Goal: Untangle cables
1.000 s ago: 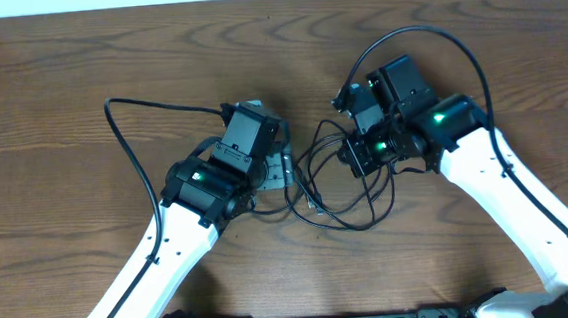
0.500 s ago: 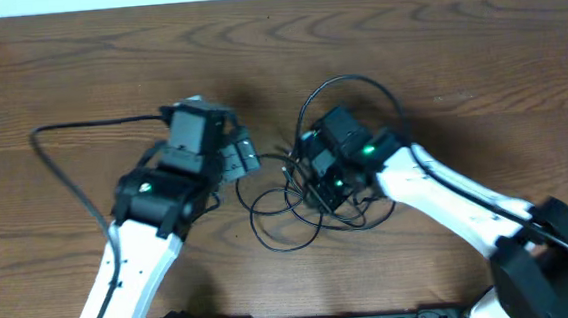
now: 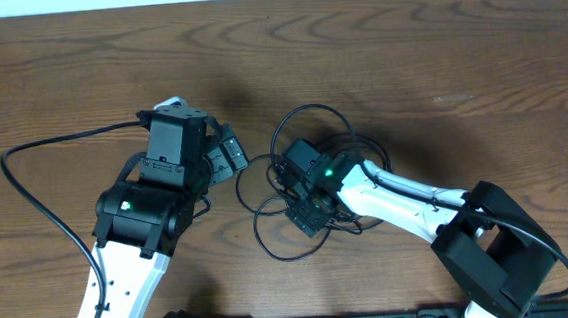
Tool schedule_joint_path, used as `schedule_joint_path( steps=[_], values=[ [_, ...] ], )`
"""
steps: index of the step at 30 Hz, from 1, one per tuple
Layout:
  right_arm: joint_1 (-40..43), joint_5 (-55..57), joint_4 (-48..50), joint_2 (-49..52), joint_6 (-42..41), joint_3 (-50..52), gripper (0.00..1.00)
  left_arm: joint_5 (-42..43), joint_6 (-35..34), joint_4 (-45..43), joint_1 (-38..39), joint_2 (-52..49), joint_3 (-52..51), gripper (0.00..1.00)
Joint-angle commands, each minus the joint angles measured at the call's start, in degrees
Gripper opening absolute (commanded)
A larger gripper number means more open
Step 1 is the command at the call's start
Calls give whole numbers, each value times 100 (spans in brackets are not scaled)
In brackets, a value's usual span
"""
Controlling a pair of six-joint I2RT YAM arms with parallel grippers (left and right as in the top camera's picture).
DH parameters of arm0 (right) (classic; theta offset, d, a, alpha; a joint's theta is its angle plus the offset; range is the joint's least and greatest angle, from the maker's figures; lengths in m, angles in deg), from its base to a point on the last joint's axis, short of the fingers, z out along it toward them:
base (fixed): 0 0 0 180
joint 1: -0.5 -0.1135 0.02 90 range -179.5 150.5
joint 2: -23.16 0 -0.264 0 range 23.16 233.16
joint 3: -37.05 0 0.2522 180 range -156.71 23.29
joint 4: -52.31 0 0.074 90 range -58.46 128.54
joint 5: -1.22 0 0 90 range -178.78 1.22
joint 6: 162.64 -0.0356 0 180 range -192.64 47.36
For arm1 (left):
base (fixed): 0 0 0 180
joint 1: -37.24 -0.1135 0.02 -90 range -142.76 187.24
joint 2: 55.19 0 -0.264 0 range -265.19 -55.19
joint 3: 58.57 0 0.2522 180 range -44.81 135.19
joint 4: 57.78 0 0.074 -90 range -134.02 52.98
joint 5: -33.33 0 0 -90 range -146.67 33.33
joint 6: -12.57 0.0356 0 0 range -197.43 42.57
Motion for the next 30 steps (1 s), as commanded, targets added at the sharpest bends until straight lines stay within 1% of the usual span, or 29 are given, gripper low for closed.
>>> schedule_joint_path(
  steps=[1, 3, 5, 7, 9, 10, 11, 13, 19, 27, 30],
  values=[
    [-7, 216, 55, 66, -61, 13, 70, -9, -28, 37, -28, 15, 70, 97],
    [0, 219, 68, 76, -61, 13, 55, -9, -28, 42, -28, 15, 70, 97],
    [4, 216, 68, 76, -63, 13, 44, -11, -28, 39, -28, 15, 70, 97],
    [4, 216, 66, 76, -61, 13, 36, -11, -28, 39, -28, 15, 70, 97],
    [4, 216, 68, 76, -61, 13, 27, -11, -28, 42, -28, 15, 70, 97],
    [4, 219, 70, 76, -61, 13, 21, -11, -28, 42, -28, 15, 70, 97],
    [4, 219, 70, 76, -61, 13, 12, -11, -28, 42, -28, 15, 70, 97],
    [20, 219, 63, 74, -61, 13, 1, -11, -28, 42, -28, 15, 70, 97],
    [164, 205, -26, -98, -393, -199, 1, -11, -28, 44, -28, 15, 70, 97],
    [439, 192, -1010, -957, -391, -1342, 1, -11, -28, 44, -28, 15, 70, 97],
    [645, 192, -1279, -1377, -258, -1696, 1, -11, -26, 44, -28, 15, 70, 97]
  ],
)
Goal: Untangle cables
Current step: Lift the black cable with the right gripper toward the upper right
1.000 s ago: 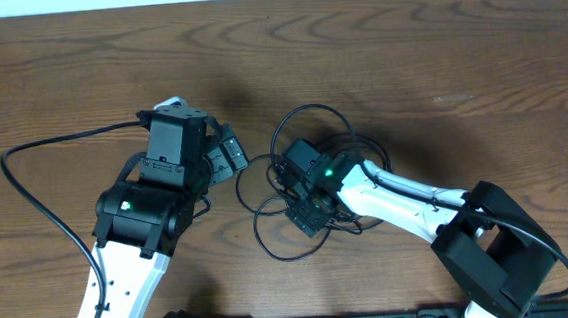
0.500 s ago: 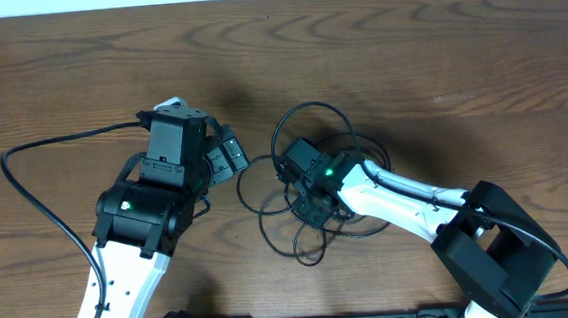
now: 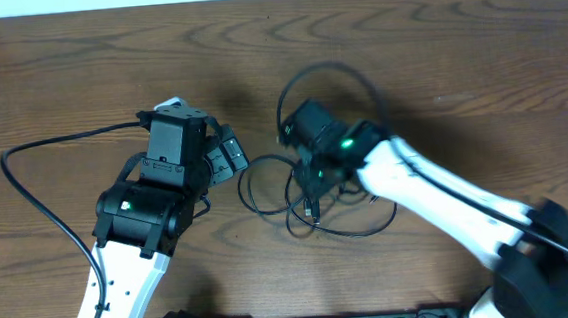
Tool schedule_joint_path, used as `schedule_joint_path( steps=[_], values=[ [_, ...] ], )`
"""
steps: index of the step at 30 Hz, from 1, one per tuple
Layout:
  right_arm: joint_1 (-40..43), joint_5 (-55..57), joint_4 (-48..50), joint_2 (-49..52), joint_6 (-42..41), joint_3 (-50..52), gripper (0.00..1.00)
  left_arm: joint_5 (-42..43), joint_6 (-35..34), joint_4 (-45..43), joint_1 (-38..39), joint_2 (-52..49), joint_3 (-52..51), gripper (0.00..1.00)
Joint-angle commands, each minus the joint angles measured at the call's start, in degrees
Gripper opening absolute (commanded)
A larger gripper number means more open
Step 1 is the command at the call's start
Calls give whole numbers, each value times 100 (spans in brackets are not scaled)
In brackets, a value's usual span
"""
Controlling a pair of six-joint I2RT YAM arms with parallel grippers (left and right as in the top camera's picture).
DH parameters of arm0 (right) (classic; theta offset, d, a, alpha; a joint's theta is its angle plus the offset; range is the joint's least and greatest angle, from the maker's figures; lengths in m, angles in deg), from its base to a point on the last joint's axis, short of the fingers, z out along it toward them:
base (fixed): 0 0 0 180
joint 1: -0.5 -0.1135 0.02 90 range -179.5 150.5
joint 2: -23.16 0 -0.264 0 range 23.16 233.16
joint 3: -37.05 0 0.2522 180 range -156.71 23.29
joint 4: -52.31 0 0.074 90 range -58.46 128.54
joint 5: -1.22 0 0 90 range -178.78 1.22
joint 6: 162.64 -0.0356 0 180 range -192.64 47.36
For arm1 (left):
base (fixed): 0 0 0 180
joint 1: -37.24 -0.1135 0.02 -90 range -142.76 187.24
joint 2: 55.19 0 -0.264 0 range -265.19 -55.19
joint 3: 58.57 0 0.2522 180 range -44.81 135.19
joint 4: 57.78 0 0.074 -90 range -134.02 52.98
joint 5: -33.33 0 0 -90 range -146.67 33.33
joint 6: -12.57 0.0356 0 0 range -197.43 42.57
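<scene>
A tangle of thin black cables [image 3: 354, 231] lies in loops at the middle of the wooden table [image 3: 477, 45]. One blurred loop [image 3: 330, 68] rises behind the right wrist. My right gripper [image 3: 309, 184] points down into the tangle and looks shut on a strand, and a plug end [image 3: 314, 213] dangles just below it. The fingers themselves are blurred and partly hidden under the wrist. My left gripper [image 3: 234, 154] rests left of the tangle with its fingers apart and nothing between them. A cable loop [image 3: 249, 186] reaches close to it.
The left arm's own thick black lead [image 3: 36, 196] curves over the left of the table. A black equipment bar runs along the front edge. The right arm's white link [image 3: 447, 203] slants across the right front.
My right gripper has moved toward the back of the table, from the tangle's front left to its middle. The cables have shifted with it: the back loop is farther back and the front loops are pulled longer. The left arm has not moved.
</scene>
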Motion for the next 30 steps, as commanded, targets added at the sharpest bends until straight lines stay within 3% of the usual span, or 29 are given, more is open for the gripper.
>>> schedule_joint_path(
  steps=[1, 14, 30],
  values=[
    [267, 9, -144, -612, 92, -448, 1, -11, -28, 20, -28, 15, 70, 97],
    [1617, -393, -382, -1331, 273, -625, 1, -15, -24, 79, -28, 15, 68, 97],
    [1759, -459, -507, -1327, 278, -623, 1, -13, -26, 81, -28, 15, 68, 98]
  ],
)
